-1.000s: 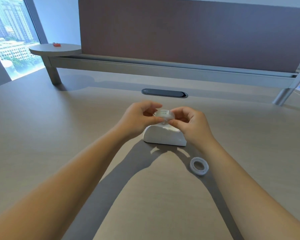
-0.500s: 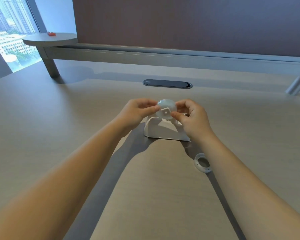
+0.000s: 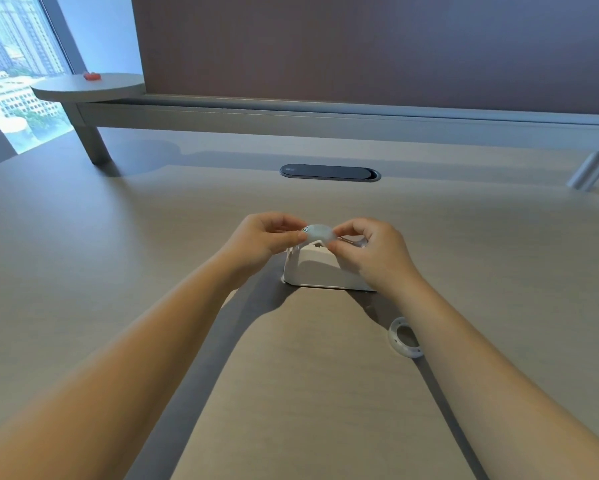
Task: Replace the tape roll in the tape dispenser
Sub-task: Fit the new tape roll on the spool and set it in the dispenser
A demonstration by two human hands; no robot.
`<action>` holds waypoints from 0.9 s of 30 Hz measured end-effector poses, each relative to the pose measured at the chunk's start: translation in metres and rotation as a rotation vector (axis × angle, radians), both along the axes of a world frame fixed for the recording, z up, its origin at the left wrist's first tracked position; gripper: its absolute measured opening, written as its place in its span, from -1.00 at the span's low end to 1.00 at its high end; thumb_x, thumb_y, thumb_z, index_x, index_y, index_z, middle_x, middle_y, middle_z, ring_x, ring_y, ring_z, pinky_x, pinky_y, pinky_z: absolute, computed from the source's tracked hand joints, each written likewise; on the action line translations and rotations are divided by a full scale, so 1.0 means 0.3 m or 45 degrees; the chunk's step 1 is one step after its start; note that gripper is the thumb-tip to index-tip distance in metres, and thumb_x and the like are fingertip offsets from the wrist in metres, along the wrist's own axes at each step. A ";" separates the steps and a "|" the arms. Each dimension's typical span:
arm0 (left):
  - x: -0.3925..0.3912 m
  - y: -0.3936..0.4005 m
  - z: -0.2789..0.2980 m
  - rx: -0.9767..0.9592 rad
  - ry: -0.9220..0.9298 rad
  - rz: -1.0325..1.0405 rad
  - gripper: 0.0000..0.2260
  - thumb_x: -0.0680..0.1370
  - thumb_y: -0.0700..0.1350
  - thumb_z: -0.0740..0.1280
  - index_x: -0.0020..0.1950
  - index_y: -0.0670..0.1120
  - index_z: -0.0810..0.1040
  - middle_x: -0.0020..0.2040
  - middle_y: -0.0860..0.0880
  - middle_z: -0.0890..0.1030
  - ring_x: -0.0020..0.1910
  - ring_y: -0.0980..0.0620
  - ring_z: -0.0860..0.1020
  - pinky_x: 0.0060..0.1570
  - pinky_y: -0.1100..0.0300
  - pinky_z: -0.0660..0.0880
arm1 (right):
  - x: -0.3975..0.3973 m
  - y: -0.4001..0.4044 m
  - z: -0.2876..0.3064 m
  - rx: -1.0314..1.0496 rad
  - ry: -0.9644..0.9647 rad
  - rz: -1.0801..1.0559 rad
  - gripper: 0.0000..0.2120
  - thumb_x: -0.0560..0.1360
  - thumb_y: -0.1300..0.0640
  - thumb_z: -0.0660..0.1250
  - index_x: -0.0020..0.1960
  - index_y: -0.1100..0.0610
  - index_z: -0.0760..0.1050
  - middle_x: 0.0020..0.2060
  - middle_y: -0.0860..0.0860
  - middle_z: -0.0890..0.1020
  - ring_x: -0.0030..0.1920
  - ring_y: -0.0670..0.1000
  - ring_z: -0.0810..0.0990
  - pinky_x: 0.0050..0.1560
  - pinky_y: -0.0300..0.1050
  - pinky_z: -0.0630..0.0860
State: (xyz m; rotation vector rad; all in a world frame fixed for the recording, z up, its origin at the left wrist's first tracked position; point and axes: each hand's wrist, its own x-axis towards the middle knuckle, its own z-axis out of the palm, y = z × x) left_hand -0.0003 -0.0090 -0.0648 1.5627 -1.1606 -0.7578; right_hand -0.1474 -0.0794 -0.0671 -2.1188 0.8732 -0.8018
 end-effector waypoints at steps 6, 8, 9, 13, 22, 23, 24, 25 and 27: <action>-0.013 -0.010 -0.009 0.039 0.096 0.024 -0.88 0.48 -0.14 0.24 -0.05 -0.08 0.55 -0.18 0.01 0.56 -0.16 0.09 0.51 -0.05 0.24 0.45 | -0.006 -0.002 0.002 0.275 -0.164 -0.042 -0.81 0.41 0.13 0.31 0.01 0.13 0.55 -0.16 -0.11 0.53 -0.03 -0.08 0.44 -0.17 -0.33 0.33; -0.021 -0.011 -0.020 0.062 0.204 0.023 -0.90 0.48 -0.15 0.24 -0.14 -0.07 0.55 -0.18 -0.03 0.56 -0.14 0.01 0.50 -0.06 0.15 0.45 | -0.006 -0.001 0.001 0.313 -0.146 -0.046 -0.82 0.43 0.13 0.28 0.00 0.14 0.56 -0.26 -0.17 0.48 -0.16 -0.15 0.43 -0.21 -0.37 0.31; -0.024 -0.012 -0.025 0.072 0.246 0.028 -0.89 0.48 -0.14 0.24 -0.17 -0.04 0.55 -0.19 -0.04 0.56 -0.14 -0.03 0.49 -0.08 0.10 0.44 | -0.006 0.000 0.001 0.315 -0.130 -0.042 -0.82 0.44 0.13 0.27 0.00 0.14 0.56 -0.27 -0.18 0.47 -0.20 -0.18 0.41 -0.24 -0.36 0.31; -0.033 -0.016 -0.031 0.071 0.280 0.067 -0.88 0.47 -0.12 0.25 -0.23 0.00 0.54 -0.22 -0.05 0.55 -0.18 -0.06 0.48 -0.14 0.05 0.42 | -0.006 0.001 0.000 0.292 -0.097 -0.019 -0.82 0.45 0.14 0.26 0.00 0.15 0.56 -0.28 -0.17 0.45 -0.23 -0.19 0.38 -0.27 -0.32 0.29; -0.056 -0.024 -0.023 0.021 0.218 0.083 -0.88 0.45 -0.15 0.28 -0.28 -0.01 0.51 -0.27 -0.03 0.53 -0.28 0.06 0.47 -0.26 0.25 0.41 | -0.012 0.000 -0.001 0.242 -0.059 -0.041 -0.81 0.46 0.16 0.24 0.03 0.15 0.53 -0.24 -0.12 0.49 -0.22 -0.16 0.41 -0.24 -0.29 0.35; -0.058 -0.026 -0.022 0.013 0.199 0.085 -0.90 0.46 -0.15 0.28 -0.26 -0.02 0.51 -0.27 -0.02 0.53 -0.28 0.07 0.46 -0.27 0.27 0.42 | -0.014 0.001 -0.001 0.253 -0.076 -0.028 -0.80 0.46 0.17 0.23 0.06 0.14 0.51 -0.17 -0.08 0.52 -0.16 -0.15 0.43 -0.19 -0.26 0.37; -0.060 -0.029 -0.022 0.001 0.180 0.091 -0.92 0.46 -0.15 0.28 -0.24 -0.02 0.50 -0.26 -0.01 0.52 -0.28 0.08 0.46 -0.28 0.30 0.43 | -0.015 0.003 0.001 0.266 -0.101 -0.014 -0.78 0.47 0.18 0.22 0.09 0.13 0.50 -0.08 -0.05 0.53 -0.08 -0.11 0.44 -0.11 -0.23 0.37; -0.062 -0.033 -0.024 -0.014 0.167 0.101 -0.94 0.45 -0.14 0.28 -0.23 -0.02 0.48 -0.25 0.00 0.51 -0.27 0.09 0.46 -0.29 0.31 0.43 | -0.015 0.005 0.002 0.267 -0.123 -0.004 -0.77 0.47 0.18 0.22 0.11 0.12 0.49 -0.03 -0.01 0.53 -0.02 -0.08 0.44 -0.06 -0.22 0.36; -0.060 -0.039 -0.033 -0.034 0.170 0.131 -0.92 0.44 -0.13 0.30 -0.22 -0.01 0.42 -0.22 -0.01 0.49 -0.25 0.07 0.45 -0.26 0.26 0.41 | -0.012 0.011 0.010 0.202 -0.143 0.001 -0.78 0.47 0.15 0.22 0.08 0.14 0.52 -0.03 -0.01 0.54 -0.05 -0.10 0.45 -0.13 -0.28 0.37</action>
